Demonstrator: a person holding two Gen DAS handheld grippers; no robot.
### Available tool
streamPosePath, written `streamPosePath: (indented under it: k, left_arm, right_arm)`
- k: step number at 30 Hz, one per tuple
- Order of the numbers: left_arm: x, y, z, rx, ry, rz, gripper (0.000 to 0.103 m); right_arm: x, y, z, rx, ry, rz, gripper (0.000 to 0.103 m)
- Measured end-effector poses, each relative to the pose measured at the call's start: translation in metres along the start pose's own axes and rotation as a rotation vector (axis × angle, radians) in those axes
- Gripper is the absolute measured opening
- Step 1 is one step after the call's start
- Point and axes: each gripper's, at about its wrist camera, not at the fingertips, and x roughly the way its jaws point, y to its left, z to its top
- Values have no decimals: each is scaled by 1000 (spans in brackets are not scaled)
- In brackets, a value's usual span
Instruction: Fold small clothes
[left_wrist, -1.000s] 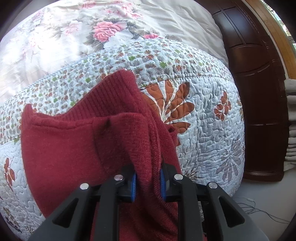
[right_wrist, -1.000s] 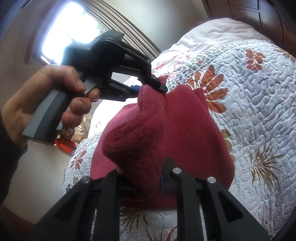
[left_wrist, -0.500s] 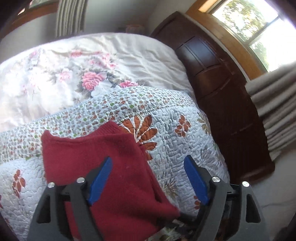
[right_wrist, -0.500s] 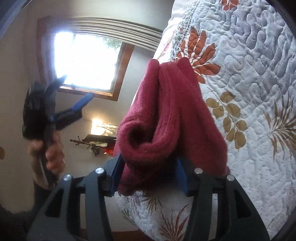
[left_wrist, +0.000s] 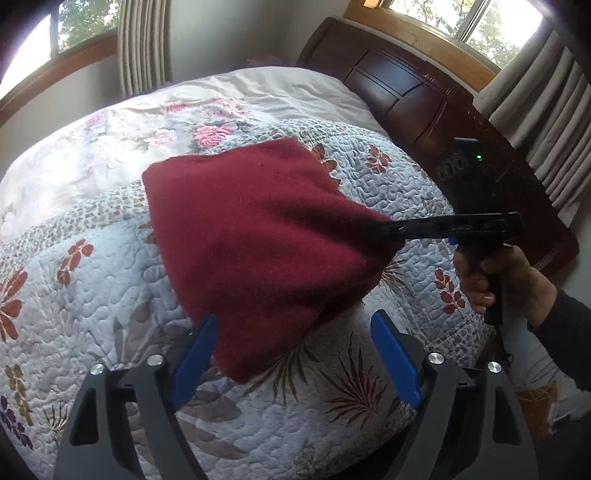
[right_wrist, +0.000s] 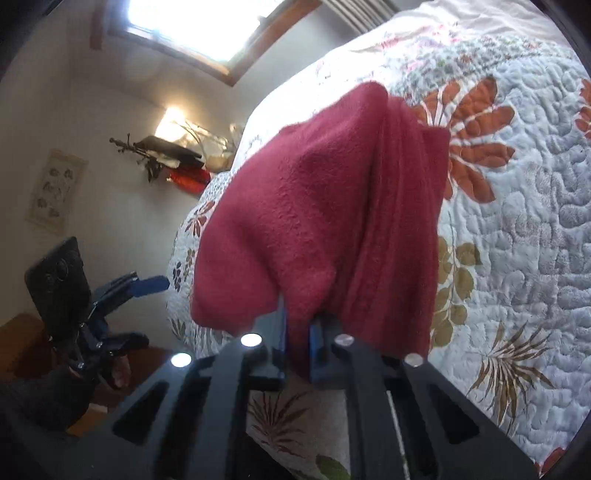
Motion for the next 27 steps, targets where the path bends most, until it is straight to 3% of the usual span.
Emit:
streamPosePath:
  k: [5, 8, 11, 14, 17, 21, 22, 23, 24, 27]
  left_arm:
    - [3, -29, -2, 138, 16, -19, 80]
    - [14, -44, 1, 220, 33, -43, 80]
    - [33, -46, 6, 237, 56, -70, 80]
    - [55, -35, 9, 199, 118, -89, 79]
    - [63, -22, 9, 151, 132, -118, 79]
    - [60, -22, 10, 143, 122, -148, 79]
    - [61, -22, 10, 144, 124, -153, 79]
    - [62, -23, 11, 148, 128, -158, 79]
    - [63, -23, 11, 154, 131, -159, 79]
    - [66, -22, 12, 147, 135, -173, 79]
  right_arm:
    - [-42, -9, -27, 36, -75, 22, 7]
    - [-15, -47, -38, 132, -24, -19, 9]
    - [-7, -42, -39, 132, -7, 0, 20]
    - [-34, -31, -21, 118, -117, 39, 37]
    - [-38, -39, 16, 160, -172, 7, 38]
    - [-10, -49, 61, 191, -149, 0, 38]
    - [-1, -50, 69, 192, -135, -14, 36]
    - [6, -50, 75, 182, -124, -24, 25]
    - [8, -48, 79, 163, -121, -37, 8]
    - [-6, -45, 85, 126, -198, -92, 6]
